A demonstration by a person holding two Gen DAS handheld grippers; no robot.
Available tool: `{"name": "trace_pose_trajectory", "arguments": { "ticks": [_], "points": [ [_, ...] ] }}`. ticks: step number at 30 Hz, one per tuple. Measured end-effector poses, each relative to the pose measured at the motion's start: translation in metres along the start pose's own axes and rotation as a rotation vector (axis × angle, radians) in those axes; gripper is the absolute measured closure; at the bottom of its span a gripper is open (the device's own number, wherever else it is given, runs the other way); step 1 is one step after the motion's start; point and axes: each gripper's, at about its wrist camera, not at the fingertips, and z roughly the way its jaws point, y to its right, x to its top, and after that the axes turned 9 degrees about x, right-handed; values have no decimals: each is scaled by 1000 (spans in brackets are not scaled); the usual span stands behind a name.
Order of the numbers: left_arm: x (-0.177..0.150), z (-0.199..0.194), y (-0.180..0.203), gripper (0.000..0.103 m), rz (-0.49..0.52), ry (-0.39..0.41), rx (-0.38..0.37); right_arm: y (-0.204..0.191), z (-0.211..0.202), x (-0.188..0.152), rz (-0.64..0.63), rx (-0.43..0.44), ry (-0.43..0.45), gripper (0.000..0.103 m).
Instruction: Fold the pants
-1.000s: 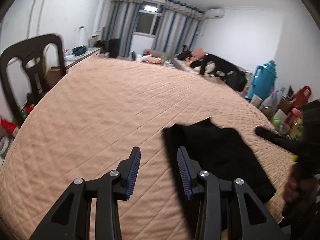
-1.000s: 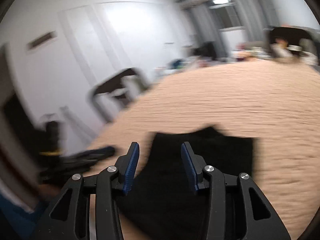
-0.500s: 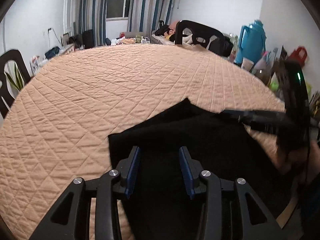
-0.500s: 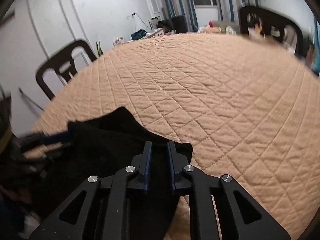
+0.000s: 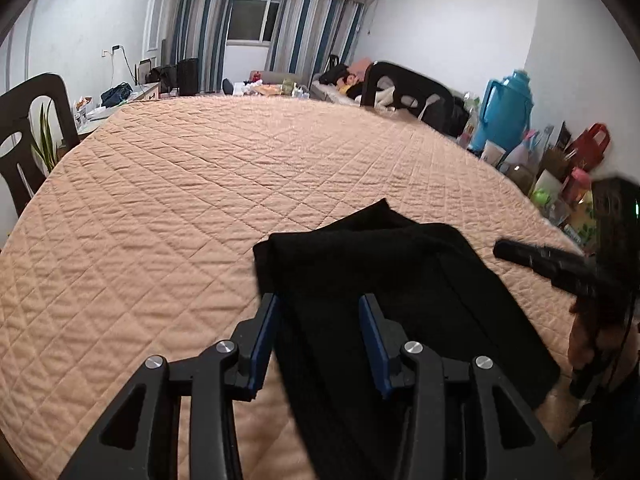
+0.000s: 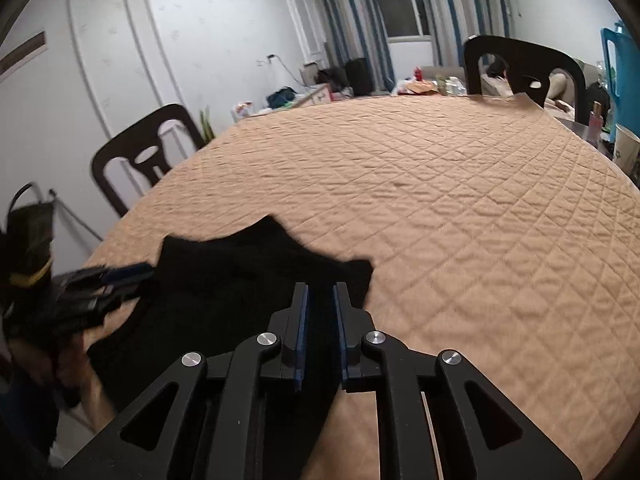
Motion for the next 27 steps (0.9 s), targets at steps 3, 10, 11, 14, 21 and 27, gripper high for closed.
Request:
{"name": "trace_pose_trajectory", "arguments": {
  "ticks": [3, 10, 11, 14, 21, 27],
  "points": [
    [-8, -17, 4, 58, 14, 27, -25, -17, -14, -16, -36, 22, -4, 91],
    [-43, -19, 21, 60, 85, -2, -18, -50, -3, -52, -126, 62, -81, 91],
    [-45, -19, 20, 60, 76, 11, -22, -52, -2, -57, -149, 45, -66, 91],
    [-44, -21, 19, 61, 73, 20, -12, -57, 0, -57, -160, 17, -54, 91],
    [-50, -25, 9, 61, 48, 22, -18, -54, -1, -57, -143, 46, -65, 90],
    [-31, -31, 13, 62, 79, 50, 6, -47, -9, -41, -111, 66, -34, 90]
  ]
}}
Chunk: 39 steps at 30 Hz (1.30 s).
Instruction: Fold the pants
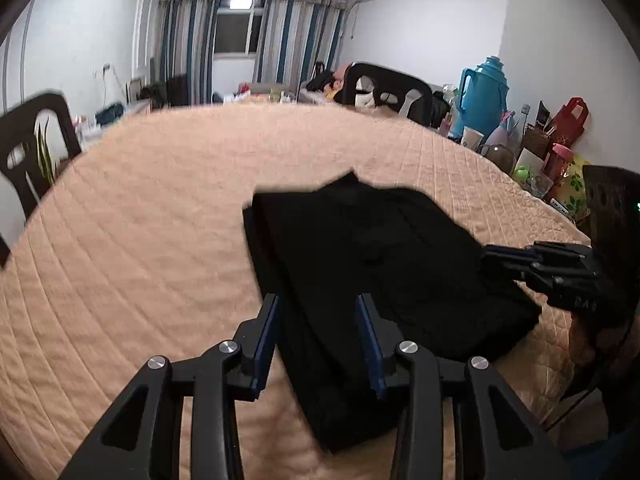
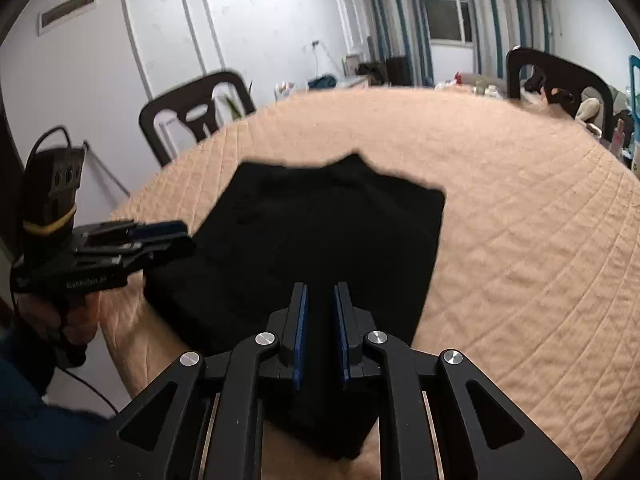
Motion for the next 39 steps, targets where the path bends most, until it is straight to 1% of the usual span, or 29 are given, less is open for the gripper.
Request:
{"name": "trace_pose_trajectory", "arguments": {
  "ticks": [4, 5, 7, 8, 9, 10, 11, 12, 14, 17, 18, 21, 24, 27, 28, 30, 32, 39],
  "points": [
    [29, 12, 3, 62, 10, 39, -11, 15, 6, 20, 48, -16, 31, 90],
    [35, 19, 4, 62, 12, 37, -13, 18, 10, 25, 52, -25, 36, 90],
    [45, 38, 6, 62, 16, 9, -21, 23, 21, 36, 67, -43, 25, 90],
    [47, 48, 6, 62, 19, -15, -13, 26, 26, 40, 74, -38, 16, 90],
    [46, 56, 6, 62, 23, -37, 4, 31, 33, 43, 83, -36, 1, 90],
    [45, 65, 7, 61, 27, -68, 16, 36, 42, 44, 102, -57, -26, 90],
    [43, 68, 5, 61, 19, -78, 8, 40, 48, 45, 112, -69, -48, 90],
    [42, 67, 5, 61, 10, -73, 5, 44, 54, 43, 121, -76, -75, 91],
    [42, 64, 4, 61, 3, -69, 4, 48, 53, 42, 149, -54, -64, 91],
    [41, 60, 4, 61, 0, -72, 22, 48, 47, 41, 160, -50, -54, 91],
    [41, 57, 5, 61, 2, -70, 30, 46, 44, 40, 157, -54, -58, 90],
    [41, 50, 3, 61, -7, -67, 49, 33, 30, 37, 113, -60, -34, 90],
    [38, 48, 1, 61, -20, -78, 66, 30, 21, 32, 116, -39, -12, 90],
    [32, 43, 1, 61, -31, -83, 74, 28, 15, 29, 114, -36, -1, 89],
    [30, 41, 1, 61, -37, -86, 75, 27, 13, 28, 115, -32, 2, 88],
    [27, 37, 2, 61, -43, -85, 76, 27, 10, 24, 123, -28, 6, 82],
    [24, 34, 2, 61, -48, -84, 76, 27, 6, 20, 130, -23, 12, 80],
    [5, 19, -15, 61, -117, -85, 56, 30, -12, 7, 168, -27, 27, 78]
  ]
}}
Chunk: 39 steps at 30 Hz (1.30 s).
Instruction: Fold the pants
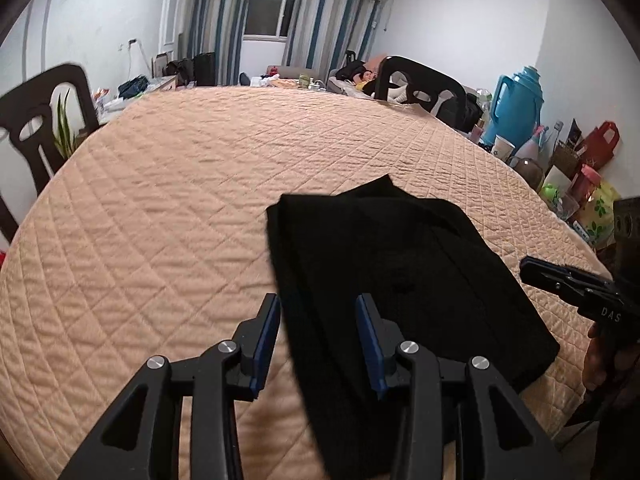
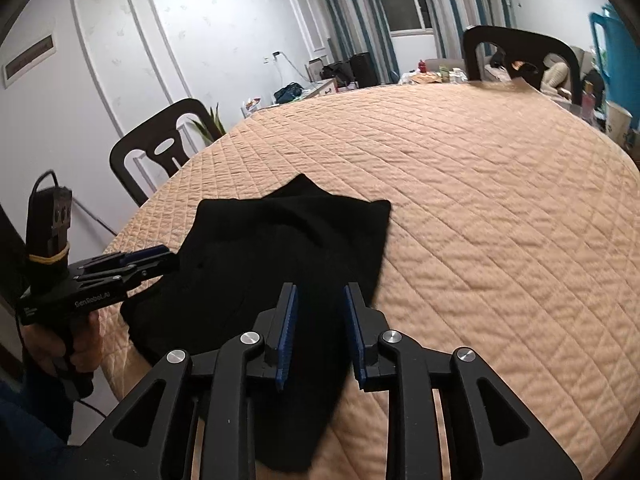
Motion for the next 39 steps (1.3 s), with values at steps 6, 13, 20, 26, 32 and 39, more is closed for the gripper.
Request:
{"name": "trace_pose_trajectory", "arguments": {
  "ticks": [6, 13, 20, 26, 32, 39],
  "points": [
    [-11, -5, -19, 59, -64, 2, -5, 17, -7, -15, 77, -4, -16, 70],
    [-7, -6, -20, 59, -86, 4, -35, 31, -14, -23, 118, -62, -21, 69],
    [-10, -18, 1, 53, -40, 29, -134, 15, -20, -24, 93, 32, 17, 69],
    [-27, -9, 6, 47, -5, -7, -93, -1, -7, -41, 13, 29, -33, 63],
    [-17, -5, -12, 47, -66, -15, -74, 21, -11, -34, 122, 99, -37, 60],
    [-3, 24, -24, 47, -175, -57, -146, 41, 4, -22, 216, 175, -24, 60]
  ]
}}
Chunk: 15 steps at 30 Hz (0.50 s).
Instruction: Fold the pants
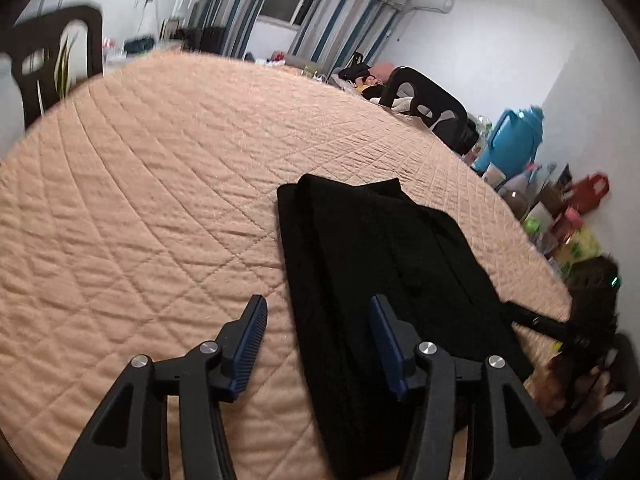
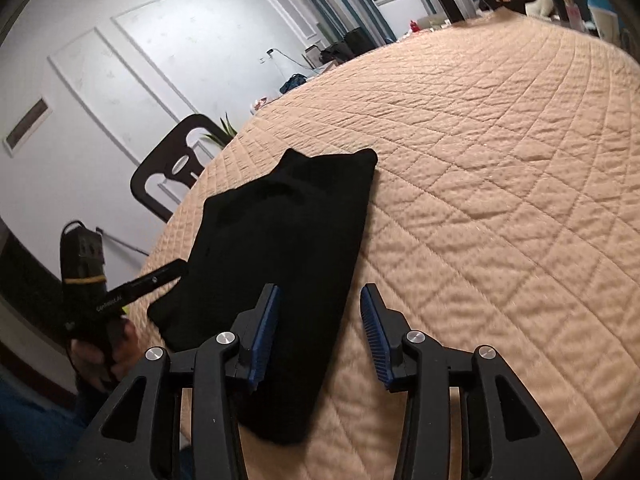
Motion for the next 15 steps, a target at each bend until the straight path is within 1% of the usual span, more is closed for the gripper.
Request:
{"name": "trace_pose_trajectory", "arguments": {
  "ticks": [1, 4, 9, 15],
  "points": [
    [2, 3, -2, 46, -20, -1, -14, 1, 3, 2, 9, 5, -4, 60],
    [8, 8, -1, 46, -28, 1, -19, 3, 7, 10, 28, 23, -6, 60],
    [15, 17, 1, 44, -63, -11, -51, 6, 16, 20, 67, 35, -14, 60],
    [21, 25, 3, 44, -88, -16, -76, 9, 19, 25, 89, 43, 3, 60]
  ]
}}
